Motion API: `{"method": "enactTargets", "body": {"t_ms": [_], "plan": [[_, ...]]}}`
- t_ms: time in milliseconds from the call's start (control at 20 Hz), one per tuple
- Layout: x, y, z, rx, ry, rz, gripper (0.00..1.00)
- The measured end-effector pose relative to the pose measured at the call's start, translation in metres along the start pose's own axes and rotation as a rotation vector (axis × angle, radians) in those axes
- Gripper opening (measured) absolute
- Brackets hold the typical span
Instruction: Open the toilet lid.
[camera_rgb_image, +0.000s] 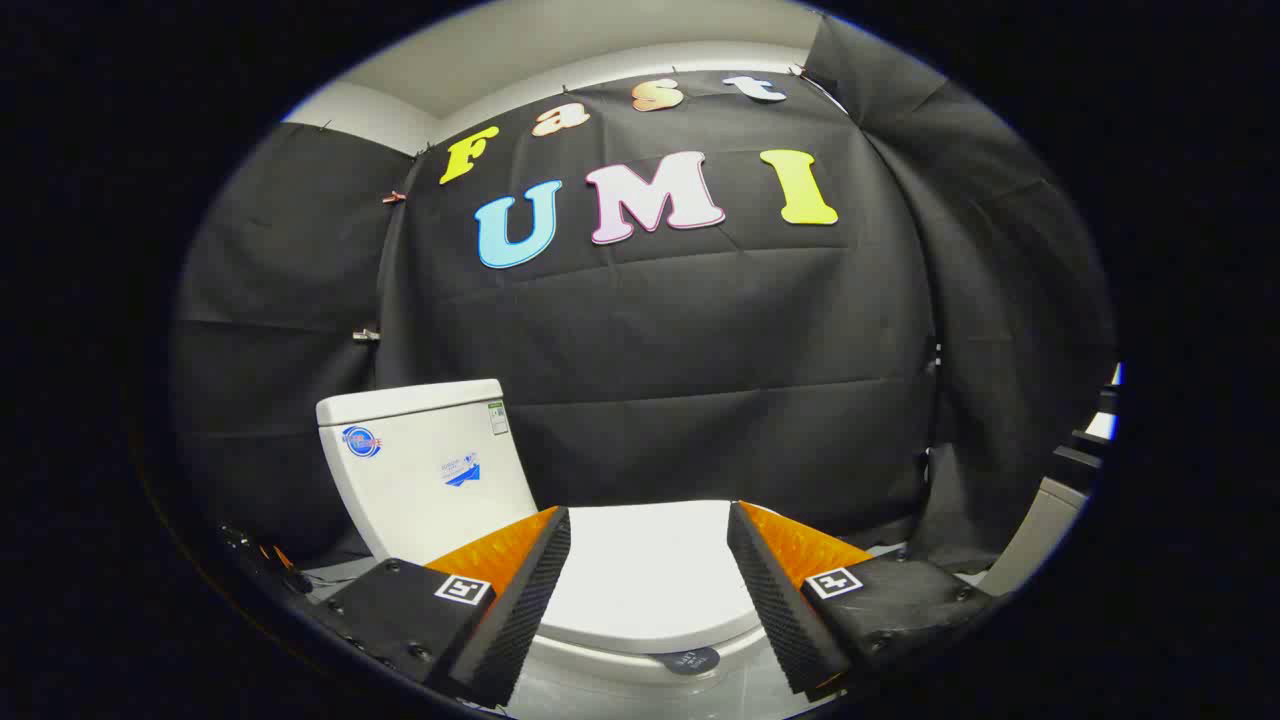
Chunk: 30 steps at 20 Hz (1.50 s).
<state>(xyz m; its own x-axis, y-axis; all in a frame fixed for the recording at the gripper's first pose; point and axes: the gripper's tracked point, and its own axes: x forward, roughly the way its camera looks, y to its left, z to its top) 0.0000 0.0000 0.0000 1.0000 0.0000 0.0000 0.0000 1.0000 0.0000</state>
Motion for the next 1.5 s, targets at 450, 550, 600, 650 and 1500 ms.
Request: {"method": "enactTargets", "body": {"t_ms": [450,550,600,650,1500], "plan": [[-0.001,-0.003,-0.004,0.026,0.017,-0.003,0.98],[-0.001,-0.003,-0.003,0.025,0.018,-0.003,0.98],[-0.001,-0.003,-0.004,0.025,0.019,-0.002,0.98],[-0.001,-0.003,-0.004,0.025,0.018,-0.001,0.98],[-0.005,-0.005,-0.022,0.036,0.053,0.004,0.98]]}}
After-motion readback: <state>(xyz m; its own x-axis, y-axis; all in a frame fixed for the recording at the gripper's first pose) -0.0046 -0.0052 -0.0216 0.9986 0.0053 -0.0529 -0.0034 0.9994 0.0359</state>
